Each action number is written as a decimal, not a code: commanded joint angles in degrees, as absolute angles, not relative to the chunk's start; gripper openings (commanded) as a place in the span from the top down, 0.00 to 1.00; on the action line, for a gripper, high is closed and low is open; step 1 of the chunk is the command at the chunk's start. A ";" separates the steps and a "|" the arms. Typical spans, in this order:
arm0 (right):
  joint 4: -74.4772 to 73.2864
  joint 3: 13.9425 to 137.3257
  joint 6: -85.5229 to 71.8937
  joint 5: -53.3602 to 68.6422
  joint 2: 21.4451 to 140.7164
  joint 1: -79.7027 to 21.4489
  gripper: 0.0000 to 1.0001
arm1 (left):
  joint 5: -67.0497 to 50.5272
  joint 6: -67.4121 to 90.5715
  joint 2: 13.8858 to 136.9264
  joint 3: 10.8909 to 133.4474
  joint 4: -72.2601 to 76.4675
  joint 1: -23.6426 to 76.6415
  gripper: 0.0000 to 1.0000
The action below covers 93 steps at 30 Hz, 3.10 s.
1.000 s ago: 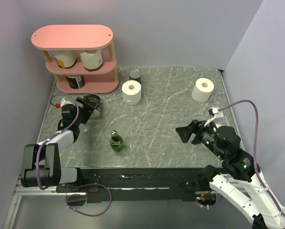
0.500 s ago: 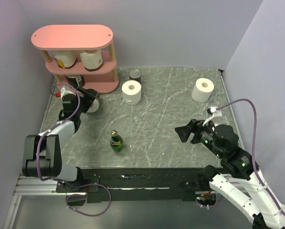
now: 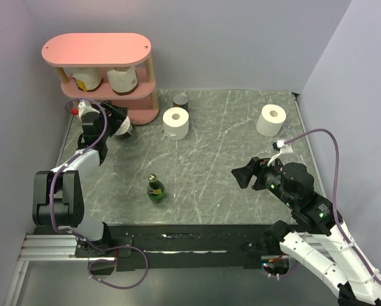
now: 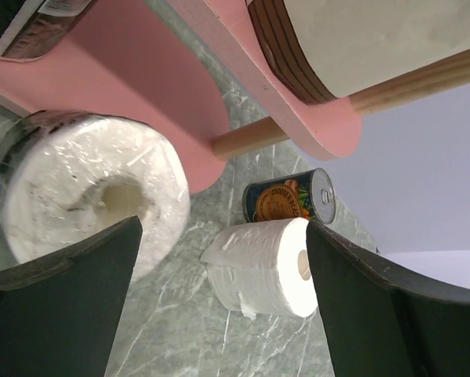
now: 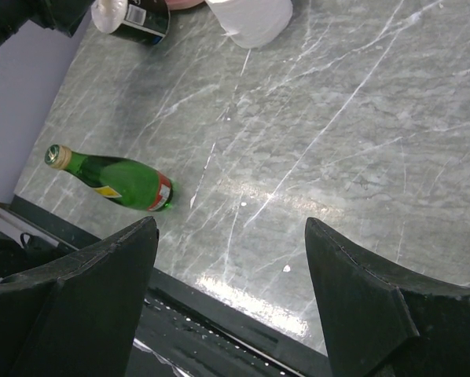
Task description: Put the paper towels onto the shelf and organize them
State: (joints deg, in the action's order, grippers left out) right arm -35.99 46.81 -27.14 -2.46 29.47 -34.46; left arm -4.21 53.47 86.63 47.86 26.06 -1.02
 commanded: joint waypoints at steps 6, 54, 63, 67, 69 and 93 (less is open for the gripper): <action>-32.35 48.16 -26.63 -2.20 30.32 -34.19 0.18 | -0.18 50.88 81.22 51.24 16.72 -0.97 0.09; -30.94 47.99 -26.02 -3.08 32.61 -34.19 0.17 | 0.44 59.85 95.18 54.22 12.48 -4.75 0.45; -30.06 47.55 -26.10 -2.73 33.40 -34.10 0.17 | -0.97 59.59 94.57 56.60 13.97 -4.48 0.60; -29.88 47.81 -25.84 -2.72 33.92 -34.19 0.17 | -1.49 60.03 95.88 59.06 13.27 -4.39 0.64; -29.71 47.99 -25.66 -2.81 34.10 -34.10 0.17 | -1.41 60.64 96.15 60.11 12.75 -4.31 0.64; -28.30 49.04 -24.79 -2.37 36.74 -34.10 0.17 | -0.18 61.61 100.72 66.09 16.26 -3.25 0.60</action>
